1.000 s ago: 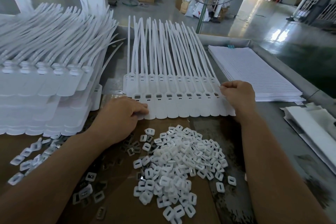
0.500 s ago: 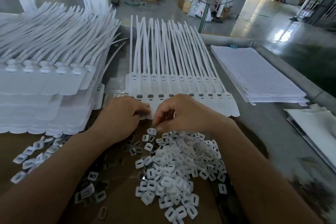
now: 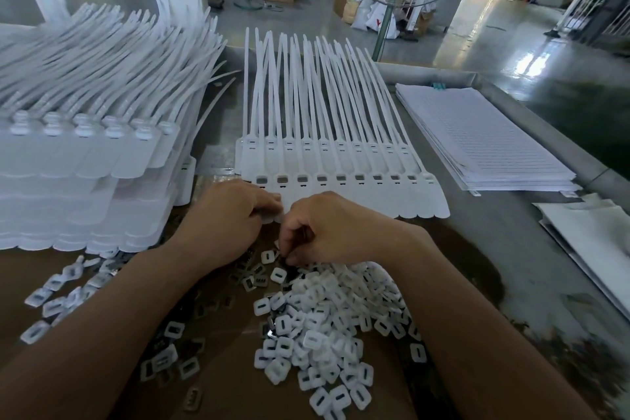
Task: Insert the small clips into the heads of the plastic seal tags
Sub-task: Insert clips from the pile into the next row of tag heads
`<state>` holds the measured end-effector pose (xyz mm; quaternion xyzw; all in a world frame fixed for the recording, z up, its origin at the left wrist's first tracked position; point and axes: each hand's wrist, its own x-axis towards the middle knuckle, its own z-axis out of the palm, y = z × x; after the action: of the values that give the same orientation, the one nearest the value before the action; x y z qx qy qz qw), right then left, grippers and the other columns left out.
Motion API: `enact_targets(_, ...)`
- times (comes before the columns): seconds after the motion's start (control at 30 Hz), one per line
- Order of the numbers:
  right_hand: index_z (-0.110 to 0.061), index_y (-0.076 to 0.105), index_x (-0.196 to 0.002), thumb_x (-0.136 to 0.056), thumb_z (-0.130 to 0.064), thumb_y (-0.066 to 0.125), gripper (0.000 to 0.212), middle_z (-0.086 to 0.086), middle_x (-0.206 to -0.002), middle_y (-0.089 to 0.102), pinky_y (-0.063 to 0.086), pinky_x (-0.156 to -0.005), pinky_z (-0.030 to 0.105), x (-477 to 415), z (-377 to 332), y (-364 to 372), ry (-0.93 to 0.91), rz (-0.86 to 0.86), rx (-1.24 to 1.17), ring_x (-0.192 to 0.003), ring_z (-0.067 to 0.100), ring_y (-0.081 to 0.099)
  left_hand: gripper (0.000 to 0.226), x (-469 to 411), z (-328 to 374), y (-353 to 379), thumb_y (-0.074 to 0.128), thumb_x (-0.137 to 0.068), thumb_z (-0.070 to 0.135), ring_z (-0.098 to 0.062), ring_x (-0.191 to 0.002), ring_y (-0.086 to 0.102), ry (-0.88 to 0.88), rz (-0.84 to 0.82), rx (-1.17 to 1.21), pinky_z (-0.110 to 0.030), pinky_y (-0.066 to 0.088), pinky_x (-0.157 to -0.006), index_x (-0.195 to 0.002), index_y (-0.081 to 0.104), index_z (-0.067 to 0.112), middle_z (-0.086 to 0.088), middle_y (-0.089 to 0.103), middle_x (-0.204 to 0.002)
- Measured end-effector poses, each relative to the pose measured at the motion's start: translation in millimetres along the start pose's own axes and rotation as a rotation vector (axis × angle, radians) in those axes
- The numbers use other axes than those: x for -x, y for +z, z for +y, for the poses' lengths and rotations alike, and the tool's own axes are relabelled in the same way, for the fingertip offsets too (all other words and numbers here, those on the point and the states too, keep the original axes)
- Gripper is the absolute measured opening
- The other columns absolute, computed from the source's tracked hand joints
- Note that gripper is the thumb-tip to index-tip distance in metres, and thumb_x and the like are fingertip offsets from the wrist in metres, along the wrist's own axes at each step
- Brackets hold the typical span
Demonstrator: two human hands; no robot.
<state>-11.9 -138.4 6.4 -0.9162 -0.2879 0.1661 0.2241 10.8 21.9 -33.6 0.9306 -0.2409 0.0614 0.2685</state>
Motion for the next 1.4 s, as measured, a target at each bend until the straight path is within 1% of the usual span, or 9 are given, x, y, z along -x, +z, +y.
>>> enact_targets(0.2, -0.018, 0.069, -0.096, -0.076, -0.013, 0.073, 0.021, -0.008, -0.083, 0.058, 0.040, -0.068, 0.011, 0, 0, 1, -0.002, 0.023, 0.018, -0.076, 0.004, 0.053, 0.034, 1, -1, 1, 0.054, -0.082, 0.001, 0.004, -0.097, 0.044, 0.022, 0.015, 0.004, -0.014, 0.025, -0.092, -0.104, 0.069, 0.023, 0.009, 0.064, -0.115)
enact_targets(0.43, -0.020, 0.065, -0.082, -0.077, -0.011, 0.071, 0.011, -0.018, -0.075, 0.052, 0.038, -0.067, 0.008, 1, 3, 1, -0.001, 0.000, -0.028, -0.070, -0.005, 0.049, 0.037, 2, 0, 0, 0.053, -0.081, -0.001, 0.001, -0.104, 0.048, 0.013, 0.014, 0.004, -0.014, 0.025, -0.094, -0.105, 0.069, 0.022, 0.008, 0.064, -0.116)
enact_targets(0.6, -0.030, 0.049, -0.073, -0.084, -0.008, 0.062, 0.028, -0.015, -0.074, 0.052, 0.040, -0.063, 0.009, 4, 7, -3, 0.022, 0.108, -0.196, -0.067, -0.004, 0.049, 0.032, 2, 1, 1, 0.054, -0.083, 0.003, 0.005, -0.083, 0.041, 0.009, 0.029, 0.018, -0.011, 0.028, -0.080, -0.101, 0.070, 0.024, 0.008, 0.067, -0.107)
enact_targets(0.8, -0.023, 0.065, -0.082, -0.084, -0.008, 0.063, 0.016, -0.013, -0.071, 0.061, 0.043, -0.064, 0.007, 9, 20, -9, 0.087, 0.266, -0.347, -0.065, -0.009, 0.055, 0.037, 0, -1, 1, 0.050, -0.084, 0.001, -0.004, -0.114, 0.047, -0.018, -0.014, -0.014, -0.010, 0.021, -0.092, -0.111, 0.066, 0.021, 0.012, 0.060, -0.121)
enact_targets(0.93, -0.023, 0.067, -0.087, -0.085, -0.010, 0.062, 0.014, -0.004, -0.073, 0.063, 0.043, -0.062, 0.008, 8, 25, -8, 0.084, 0.212, -0.297, -0.062, -0.006, 0.053, 0.037, 1, -1, 0, 0.049, -0.084, 0.001, -0.004, -0.115, 0.047, -0.010, -0.013, -0.022, -0.009, 0.019, -0.092, -0.111, 0.066, 0.020, 0.011, 0.059, -0.122)
enact_targets(1.1, -0.016, 0.070, -0.096, -0.082, -0.007, 0.066, 0.017, -0.003, -0.077, 0.066, 0.049, -0.072, 0.017, 8, 29, -10, 0.094, 0.091, -0.254, -0.068, -0.001, 0.058, 0.037, 0, -1, 0, 0.050, -0.085, 0.001, -0.003, -0.116, 0.045, -0.013, -0.004, -0.018, -0.010, 0.018, -0.094, -0.112, 0.066, 0.020, 0.012, 0.059, -0.122)
enact_targets(1.23, -0.020, 0.070, -0.091, -0.082, -0.010, 0.067, 0.014, 0.006, -0.081, 0.069, 0.051, -0.071, 0.022, 8, 30, -10, 0.081, 0.097, -0.261, -0.068, 0.006, 0.059, 0.034, 1, 1, 0, 0.050, -0.086, 0.004, -0.005, -0.116, 0.047, -0.007, 0.001, -0.015, -0.013, 0.021, -0.095, -0.112, 0.065, 0.020, 0.011, 0.059, -0.122)
enact_targets(1.33, -0.023, 0.070, -0.086, -0.082, -0.015, 0.068, 0.010, 0.000, -0.077, 0.068, 0.049, -0.067, 0.019, 9, 32, -9, 0.098, 0.092, -0.289, -0.068, 0.002, 0.060, 0.034, 1, 1, 0, 0.050, -0.087, 0.003, -0.004, -0.115, 0.047, -0.007, 0.003, -0.016, -0.013, 0.021, -0.095, -0.112, 0.065, 0.020, 0.012, 0.059, -0.122)
enact_targets(1.4, -0.024, 0.069, -0.083, -0.082, -0.014, 0.067, 0.010, -0.011, -0.074, 0.067, 0.045, -0.065, 0.008, 9, 32, -10, 0.107, 0.098, -0.290, -0.068, -0.006, 0.059, 0.034, 1, 2, 0, 0.050, -0.087, 0.003, -0.004, -0.115, 0.047, -0.010, 0.002, -0.015, -0.013, 0.021, -0.095, -0.113, 0.064, 0.020, 0.012, 0.059, -0.122)
